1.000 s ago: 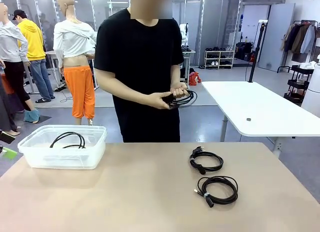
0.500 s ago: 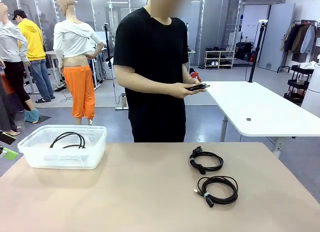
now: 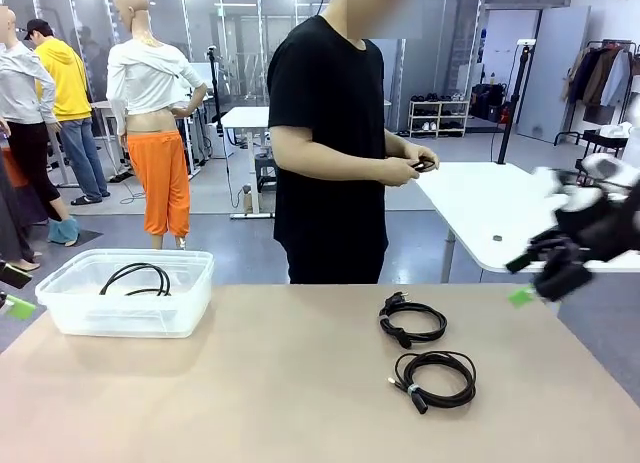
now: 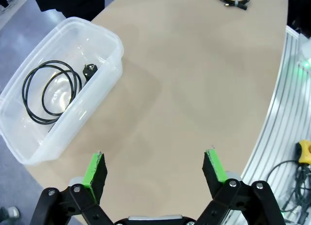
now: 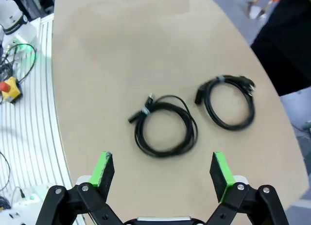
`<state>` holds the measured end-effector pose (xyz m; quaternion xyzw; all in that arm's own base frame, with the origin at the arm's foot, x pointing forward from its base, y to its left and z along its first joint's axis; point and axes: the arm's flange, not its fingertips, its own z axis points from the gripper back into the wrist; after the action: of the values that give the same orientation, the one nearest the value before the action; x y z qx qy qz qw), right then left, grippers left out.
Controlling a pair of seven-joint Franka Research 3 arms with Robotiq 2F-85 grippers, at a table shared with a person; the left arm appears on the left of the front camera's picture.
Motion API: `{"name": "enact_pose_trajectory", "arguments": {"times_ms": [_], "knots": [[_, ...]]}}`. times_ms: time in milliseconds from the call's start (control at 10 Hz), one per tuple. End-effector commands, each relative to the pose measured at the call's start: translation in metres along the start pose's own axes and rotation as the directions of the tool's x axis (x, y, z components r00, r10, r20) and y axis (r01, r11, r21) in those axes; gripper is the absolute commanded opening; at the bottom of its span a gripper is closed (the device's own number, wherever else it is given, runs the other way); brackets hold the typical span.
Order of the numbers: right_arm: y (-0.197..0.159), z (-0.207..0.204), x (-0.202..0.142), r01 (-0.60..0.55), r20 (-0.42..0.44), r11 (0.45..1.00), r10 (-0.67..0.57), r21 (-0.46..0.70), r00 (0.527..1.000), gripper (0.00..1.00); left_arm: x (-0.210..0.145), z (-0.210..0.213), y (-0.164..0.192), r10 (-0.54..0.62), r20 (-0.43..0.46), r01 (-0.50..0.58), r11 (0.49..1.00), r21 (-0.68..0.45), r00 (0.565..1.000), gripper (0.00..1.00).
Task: Organize and store the cables.
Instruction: Place the Power Cable into the Organizing box.
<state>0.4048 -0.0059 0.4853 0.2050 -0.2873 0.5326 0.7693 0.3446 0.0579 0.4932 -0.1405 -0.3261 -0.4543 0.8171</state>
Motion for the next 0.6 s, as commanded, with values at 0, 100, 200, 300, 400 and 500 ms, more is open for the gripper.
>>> {"name": "enact_pose_trajectory", "arguments": {"times_ms": [0,100,200,300,400,500], "knots": [[-0.032,-0.043,0.016,0.049,-0.056,0.997,-0.045,0.067,0.997,1.0,0.001,0.002,-0.002,0.012,-0.015,-0.012,1.0,-0.008,1.0,1.0],[-0.037,-0.076,0.035,0.076,-0.091,0.997,-0.072,0.033,0.993,1.0,0.001,0.002,-0.002,0.012,-0.015,-0.012,1.0,-0.008,1.0,1.0],[-0.045,-0.118,0.051,0.109,-0.154,0.994,-0.11,-0.009,0.982,1.0,0.001,0.002,-0.002,0.012,-0.015,-0.012,1.0,-0.008,1.0,1.0],[-0.051,-0.152,0.061,0.143,-0.159,0.989,-0.145,-0.021,0.977,1.0,0.001,0.002,-0.002,0.012,-0.015,-0.012,1.0,-0.008,1.0,1.0],[-0.059,-0.177,0.067,0.154,-0.17,0.986,-0.161,-0.059,0.972,1.0,0.001,0.002,-0.002,0.012,-0.015,-0.012,1.0,-0.008,1.0,1.0],[-0.061,-0.195,0.07,0.155,-0.184,0.985,-0.166,-0.073,0.969,1.0,0.001,0.002,-0.002,0.012,-0.015,-0.012,1.0,-0.008,1.0,1.0]]}}
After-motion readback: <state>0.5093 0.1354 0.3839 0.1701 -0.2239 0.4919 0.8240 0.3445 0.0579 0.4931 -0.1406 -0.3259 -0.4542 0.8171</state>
